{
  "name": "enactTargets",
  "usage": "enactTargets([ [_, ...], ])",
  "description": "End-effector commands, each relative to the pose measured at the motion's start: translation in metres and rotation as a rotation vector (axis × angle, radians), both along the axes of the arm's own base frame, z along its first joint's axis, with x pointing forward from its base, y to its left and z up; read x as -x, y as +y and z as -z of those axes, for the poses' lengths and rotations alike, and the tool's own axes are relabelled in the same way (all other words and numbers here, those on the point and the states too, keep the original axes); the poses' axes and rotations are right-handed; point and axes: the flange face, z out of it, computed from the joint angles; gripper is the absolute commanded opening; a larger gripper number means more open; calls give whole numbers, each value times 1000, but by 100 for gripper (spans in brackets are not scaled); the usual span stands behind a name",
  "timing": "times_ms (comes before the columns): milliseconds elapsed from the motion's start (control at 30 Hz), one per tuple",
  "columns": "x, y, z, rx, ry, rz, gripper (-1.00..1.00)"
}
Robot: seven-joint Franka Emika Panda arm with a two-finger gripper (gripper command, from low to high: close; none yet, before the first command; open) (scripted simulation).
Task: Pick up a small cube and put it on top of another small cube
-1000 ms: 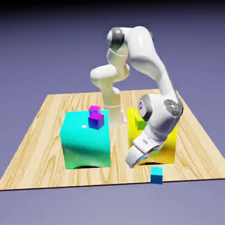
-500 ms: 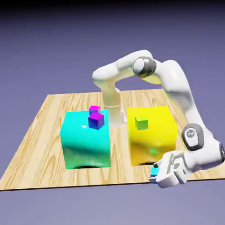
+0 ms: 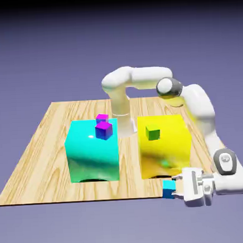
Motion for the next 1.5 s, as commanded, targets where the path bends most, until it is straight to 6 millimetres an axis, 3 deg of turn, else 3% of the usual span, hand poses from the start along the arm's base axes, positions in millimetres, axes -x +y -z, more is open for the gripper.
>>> enactTargets([
  [0,1,-2,1,0,0,0,0],
  [33,1,-2,1,0,0,0,-100],
  [300,-9,45,-27,0,0,0,-100],
  [333,-13,44,-36,-29,-10,16,-100],
  [533,-20,-6,-56,-130,-60,369,-100],
  [733,-24,-39,-99,-173,-84,688,-100],
  [1000,-28,-76,-196,-169,-93,1013,-100],
  [1267,-19,-123,-300,-41,-38,1206,-100],
  [1300,-18,-128,-305,-19,-22,1213,-100],
  [1467,-8,-130,-290,-1,1,1209,-100],
])
